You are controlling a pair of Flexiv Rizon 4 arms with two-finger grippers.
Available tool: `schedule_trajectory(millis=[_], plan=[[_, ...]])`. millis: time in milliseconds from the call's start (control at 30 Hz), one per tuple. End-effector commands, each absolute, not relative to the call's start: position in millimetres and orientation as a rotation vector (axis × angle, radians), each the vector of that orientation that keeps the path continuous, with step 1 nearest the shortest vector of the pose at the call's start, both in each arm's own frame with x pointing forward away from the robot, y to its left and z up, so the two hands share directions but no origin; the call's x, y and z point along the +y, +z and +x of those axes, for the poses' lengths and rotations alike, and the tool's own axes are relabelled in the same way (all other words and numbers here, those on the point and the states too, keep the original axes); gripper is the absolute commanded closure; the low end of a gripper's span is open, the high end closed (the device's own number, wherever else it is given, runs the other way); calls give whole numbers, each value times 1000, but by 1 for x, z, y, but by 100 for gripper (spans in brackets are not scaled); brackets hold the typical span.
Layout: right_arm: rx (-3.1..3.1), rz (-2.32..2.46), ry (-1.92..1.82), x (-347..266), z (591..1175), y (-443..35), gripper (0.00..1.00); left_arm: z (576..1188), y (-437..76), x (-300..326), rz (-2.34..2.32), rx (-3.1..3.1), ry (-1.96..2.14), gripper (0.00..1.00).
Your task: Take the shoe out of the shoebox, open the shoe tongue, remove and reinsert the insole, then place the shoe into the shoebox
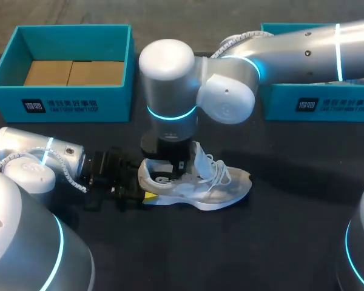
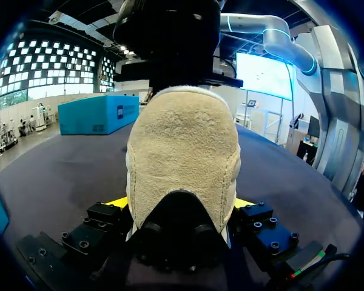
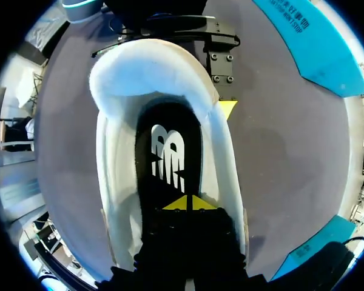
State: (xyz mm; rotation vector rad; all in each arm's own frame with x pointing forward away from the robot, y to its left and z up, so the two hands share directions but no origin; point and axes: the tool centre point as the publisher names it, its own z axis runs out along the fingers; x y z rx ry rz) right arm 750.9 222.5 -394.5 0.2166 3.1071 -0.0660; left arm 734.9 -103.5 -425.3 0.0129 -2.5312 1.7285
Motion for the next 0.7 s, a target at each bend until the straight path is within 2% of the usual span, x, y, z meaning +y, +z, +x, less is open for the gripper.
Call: schedule_trajectory(millis=[33, 67, 100, 133, 233, 433, 700], plan=[[3099, 216, -54, 218, 747, -388, 100, 734, -428, -103, 14, -2533, 1727, 100], [3098, 218, -54, 217, 747, -388, 100, 734, -428, -103, 14, -2533, 1727, 100], [3096, 225, -55, 217, 748, -387, 89, 734, -428, -103, 14, -2533, 1727, 100], [3093, 230, -52, 216, 749, -387, 72, 734, -428, -103, 14, -2533, 1727, 100], [3091, 236, -50, 216, 754, -388, 62, 734, -428, -103, 14, -2533, 1727, 100], [3096, 208, -34, 225, 762, -394, 57, 734, -428, -103, 14, -2533, 1727, 100], [3152, 181, -18, 230, 761, -411, 57, 734, -428, -103, 14, -2533, 1727, 100]])
